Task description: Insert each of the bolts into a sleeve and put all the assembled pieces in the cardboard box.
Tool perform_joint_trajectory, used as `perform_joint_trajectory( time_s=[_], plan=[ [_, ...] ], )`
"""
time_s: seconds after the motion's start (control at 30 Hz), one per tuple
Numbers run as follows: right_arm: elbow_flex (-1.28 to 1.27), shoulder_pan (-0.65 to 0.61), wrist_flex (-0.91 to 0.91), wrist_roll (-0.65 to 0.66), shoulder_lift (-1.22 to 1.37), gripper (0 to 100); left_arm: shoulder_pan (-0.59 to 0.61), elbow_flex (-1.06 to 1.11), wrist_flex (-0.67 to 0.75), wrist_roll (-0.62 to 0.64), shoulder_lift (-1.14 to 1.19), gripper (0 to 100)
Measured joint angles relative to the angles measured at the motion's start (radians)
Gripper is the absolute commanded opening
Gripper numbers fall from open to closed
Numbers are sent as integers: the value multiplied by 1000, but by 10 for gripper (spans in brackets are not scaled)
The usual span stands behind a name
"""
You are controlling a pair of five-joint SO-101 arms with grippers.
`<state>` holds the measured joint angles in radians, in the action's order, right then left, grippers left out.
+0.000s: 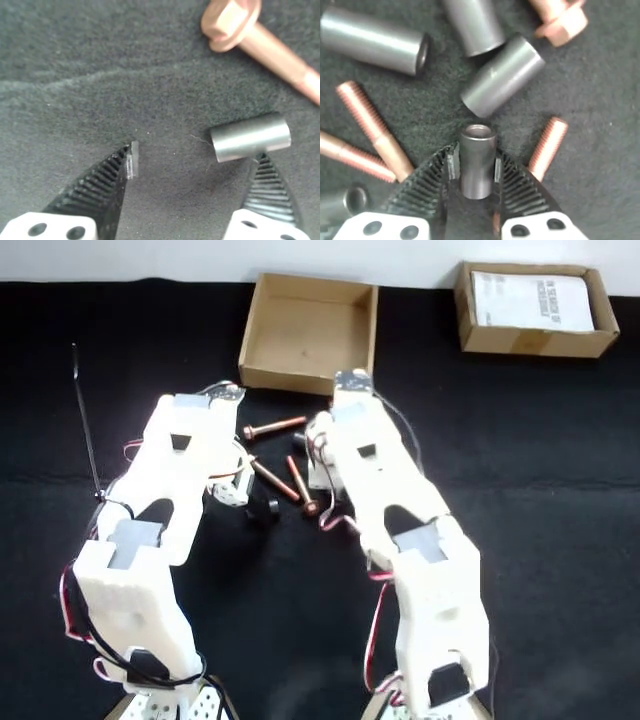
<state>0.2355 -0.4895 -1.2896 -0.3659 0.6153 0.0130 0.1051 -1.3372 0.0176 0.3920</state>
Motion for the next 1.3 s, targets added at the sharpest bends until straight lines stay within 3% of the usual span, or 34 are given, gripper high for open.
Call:
perform_joint_trajectory(
  time_s=[0.23,0.37,0.57,0.7,0.93,1.07,1.3],
  plan=[
    [508,29,-422,80,18,6,-3,0,0,0,0,345],
    [770,69,-457,103,-28,6,-6,0,0,0,0,345],
    [802,84,-463,210,-262,6,-6,0,0,0,0,344],
    [667,107,-463,232,-437,6,-26,12,-14,0,0,344],
    [164,129,-463,239,-914,6,-40,-175,-362,0,-164,344],
    [-219,181,-463,239,-1215,6,-54,-219,-417,0,-334,344],
    [-822,419,-376,247,-1659,6,-292,-141,-425,-31,-641,345]
  ],
)
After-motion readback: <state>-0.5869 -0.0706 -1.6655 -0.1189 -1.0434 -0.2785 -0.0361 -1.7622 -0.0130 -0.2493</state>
